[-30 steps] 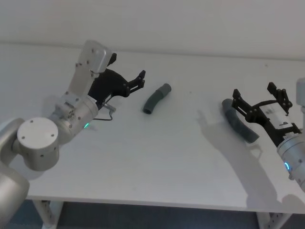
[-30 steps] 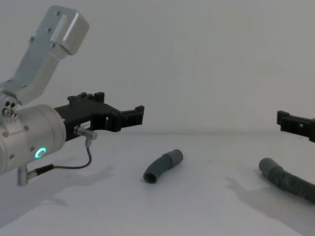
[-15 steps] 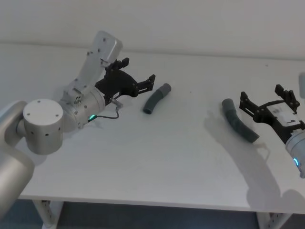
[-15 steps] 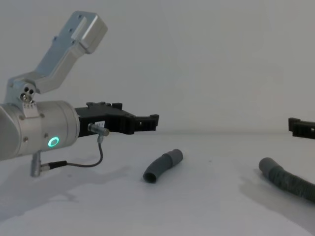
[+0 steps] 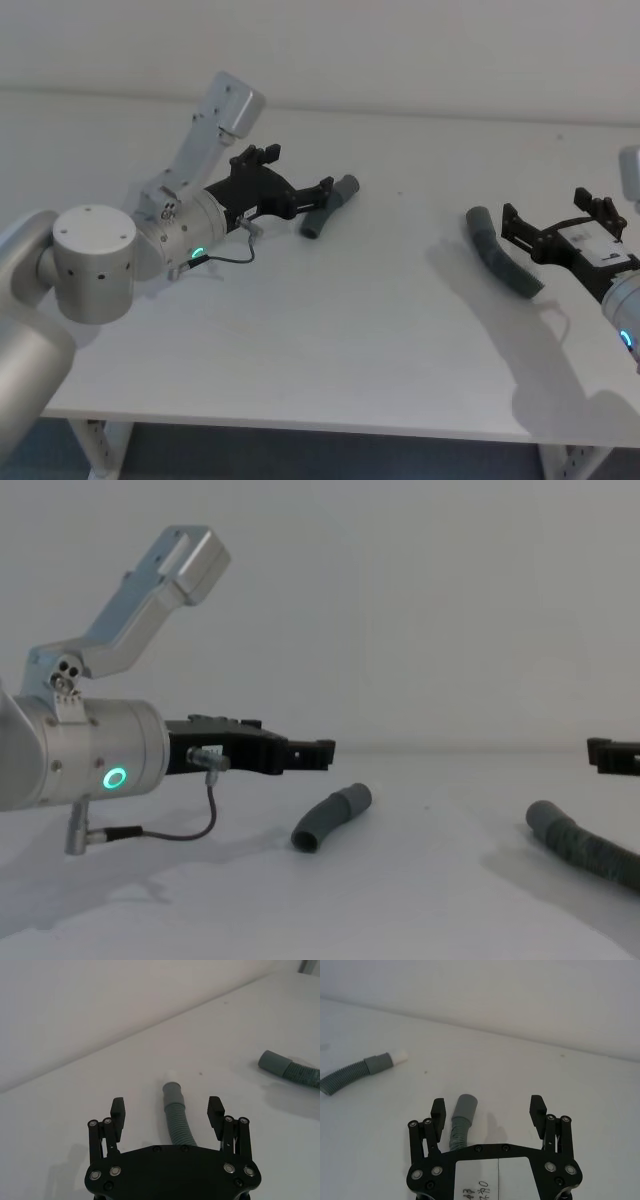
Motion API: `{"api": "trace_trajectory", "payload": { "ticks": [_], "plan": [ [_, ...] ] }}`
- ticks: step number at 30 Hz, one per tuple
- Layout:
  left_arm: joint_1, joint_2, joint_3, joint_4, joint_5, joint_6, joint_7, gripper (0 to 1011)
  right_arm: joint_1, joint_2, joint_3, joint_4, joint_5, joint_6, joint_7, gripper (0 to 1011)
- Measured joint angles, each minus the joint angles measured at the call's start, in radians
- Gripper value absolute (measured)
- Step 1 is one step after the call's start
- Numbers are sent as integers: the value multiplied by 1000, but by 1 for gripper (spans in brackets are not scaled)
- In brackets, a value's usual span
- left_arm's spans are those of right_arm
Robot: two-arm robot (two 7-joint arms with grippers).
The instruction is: Use both hands to pick up one end of the pipe from the table, align the ends, and insert them.
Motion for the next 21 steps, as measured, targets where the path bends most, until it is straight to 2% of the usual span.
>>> {"api": "trace_trajectory", "payload": {
  "ticks": [12, 21],
  "plan": [
    [-28, -16, 18, 24, 12, 40, -21, 1001, 36, 0, -19, 30, -8, 64, 22, 1001],
    [-69, -36, 33, 84, 31, 51, -41, 1001, 65, -7, -38, 57, -21, 97, 37, 1001]
  ]
}}
